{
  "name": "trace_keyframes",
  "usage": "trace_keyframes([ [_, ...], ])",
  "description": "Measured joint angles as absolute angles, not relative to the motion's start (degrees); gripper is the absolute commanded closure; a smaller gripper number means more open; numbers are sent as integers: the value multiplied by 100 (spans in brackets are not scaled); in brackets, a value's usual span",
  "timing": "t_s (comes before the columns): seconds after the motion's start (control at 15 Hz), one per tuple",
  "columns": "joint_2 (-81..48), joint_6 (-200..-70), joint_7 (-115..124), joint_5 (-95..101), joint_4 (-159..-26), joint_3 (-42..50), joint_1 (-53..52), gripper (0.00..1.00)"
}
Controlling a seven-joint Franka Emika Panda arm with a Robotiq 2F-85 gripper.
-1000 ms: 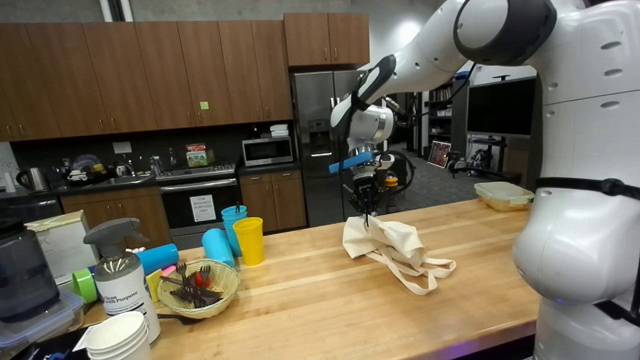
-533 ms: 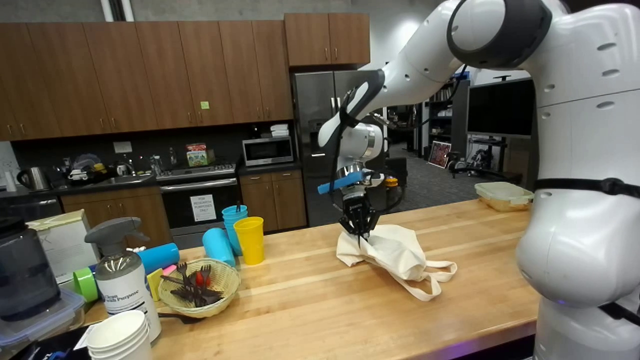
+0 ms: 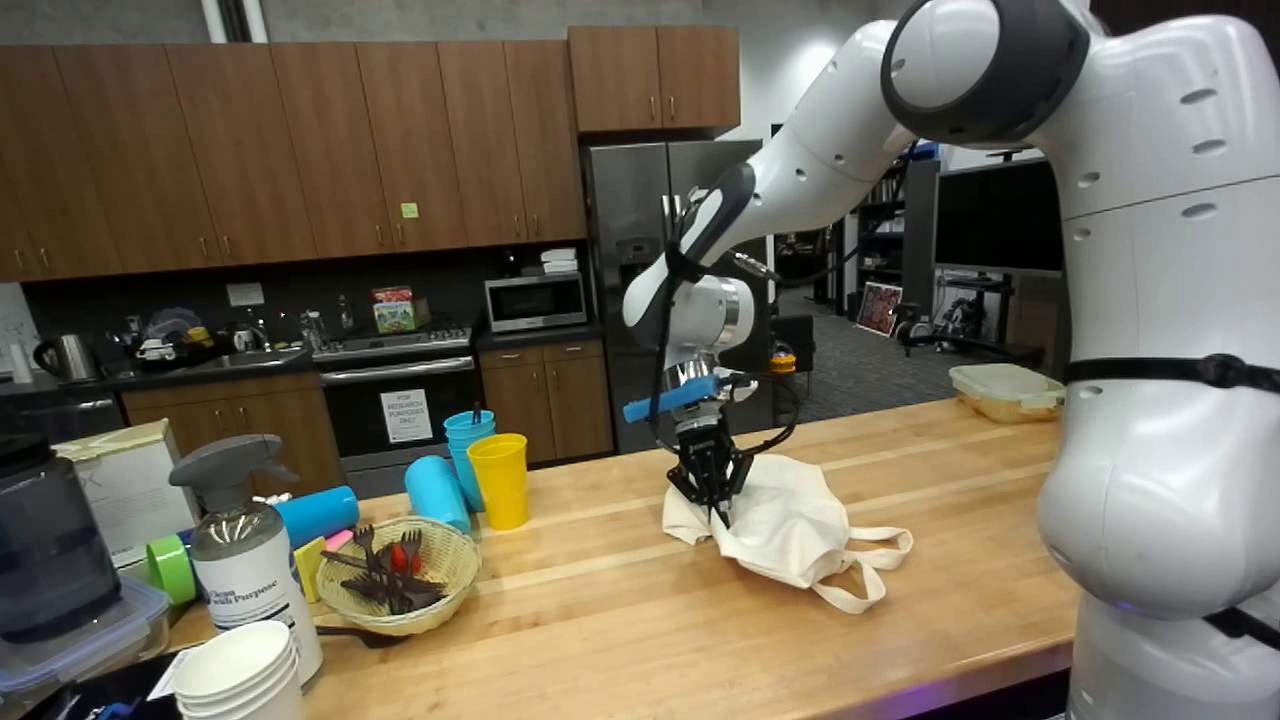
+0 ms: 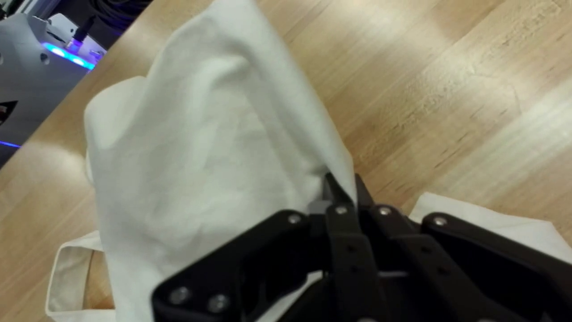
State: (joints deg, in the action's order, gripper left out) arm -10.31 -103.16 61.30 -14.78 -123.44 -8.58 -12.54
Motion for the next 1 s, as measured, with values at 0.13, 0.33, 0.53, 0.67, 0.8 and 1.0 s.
trace_keyframes([
  [0.13, -1073, -10427, 6136, -1486, -12407, -890, -1305, 99],
  [0.33, -1133, -10581, 6153, -1493, -12483, -944, -1377, 99],
  [0.53, -1187, -10697, 6180, -1503, -12534, -986, -1448, 99],
  [0.67, -1192, -10713, 6191, -1503, -12535, -1019, -1468, 99],
  [0.8, -1190, -10867, 5754, -1577, -12541, -1074, -1468, 99],
  [1.0, -1172, -11105, 5158, -1646, -12528, -1121, -1468, 96],
])
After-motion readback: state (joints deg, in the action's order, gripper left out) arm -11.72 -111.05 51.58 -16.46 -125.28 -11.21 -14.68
